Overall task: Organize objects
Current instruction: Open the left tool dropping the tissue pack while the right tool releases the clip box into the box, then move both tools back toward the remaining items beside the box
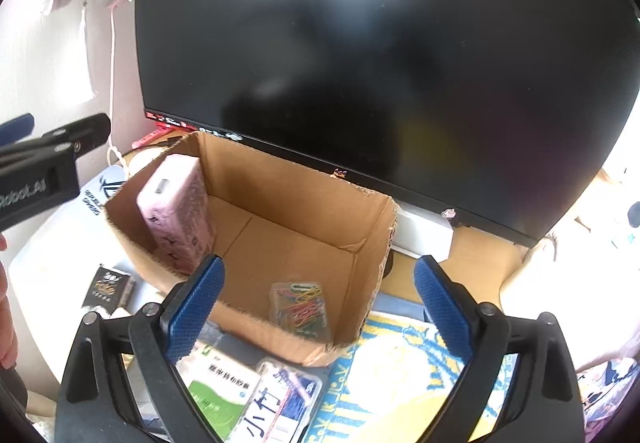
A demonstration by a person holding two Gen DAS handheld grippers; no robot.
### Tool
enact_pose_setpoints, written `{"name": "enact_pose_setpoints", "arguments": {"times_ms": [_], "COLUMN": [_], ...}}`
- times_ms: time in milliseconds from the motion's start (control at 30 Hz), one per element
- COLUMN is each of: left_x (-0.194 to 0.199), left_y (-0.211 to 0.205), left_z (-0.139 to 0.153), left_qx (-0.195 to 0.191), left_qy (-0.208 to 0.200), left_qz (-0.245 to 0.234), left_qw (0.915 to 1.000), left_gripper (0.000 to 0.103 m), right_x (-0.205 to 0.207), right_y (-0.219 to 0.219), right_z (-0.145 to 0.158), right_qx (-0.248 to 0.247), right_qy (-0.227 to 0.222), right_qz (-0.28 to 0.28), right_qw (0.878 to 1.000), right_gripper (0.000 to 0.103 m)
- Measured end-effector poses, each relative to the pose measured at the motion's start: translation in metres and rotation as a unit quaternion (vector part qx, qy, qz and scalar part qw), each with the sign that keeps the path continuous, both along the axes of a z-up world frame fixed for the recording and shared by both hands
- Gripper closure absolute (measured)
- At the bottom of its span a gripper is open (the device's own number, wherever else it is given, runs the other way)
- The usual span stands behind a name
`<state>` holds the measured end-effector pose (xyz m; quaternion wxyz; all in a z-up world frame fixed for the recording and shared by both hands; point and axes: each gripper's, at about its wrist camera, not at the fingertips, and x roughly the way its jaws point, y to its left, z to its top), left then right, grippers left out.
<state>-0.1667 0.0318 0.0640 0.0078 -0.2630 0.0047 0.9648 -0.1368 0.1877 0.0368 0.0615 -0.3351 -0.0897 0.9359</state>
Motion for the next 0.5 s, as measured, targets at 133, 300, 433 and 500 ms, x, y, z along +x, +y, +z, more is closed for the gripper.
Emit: {"name": "enact_pose_setpoints", "arguments": {"times_ms": [133,300,433,500], "left_x": [0.008,0.023,0.042,0.049], "left_y": [-0.01,-0.009,-0.004,-0.005], "left_z": [-0.001,0.001,-0.002,-0.005], "left_qx": [0.004,-0.015,-0.041,-0.048], "left_qy": [0.007,0.012,0.024,0.03], "left_qz": [0.002,0.007,0.02,0.035], "left_qw": [1.0,0.9998,0.9987,0.9978], "left_gripper": [0.0,0.0,0.0,0.0], "right_x": [0.013,0.029,0.041,0.046], "right_y": [-0.001,0.004,0.005,0.005], "right_z": [0.0,-0.004,-0.007,-0.01], "right_qx": [-0.002,-0.019,-0.027,-0.041], "right_qy": [0.005,0.009,0.016,0.017], "right_qz": [0.001,-0.011,-0.015,-0.011], "right_qw": [1.0,1.0,0.999,0.999], "right_gripper": [0.002,0.002,0.002,0.002]}}
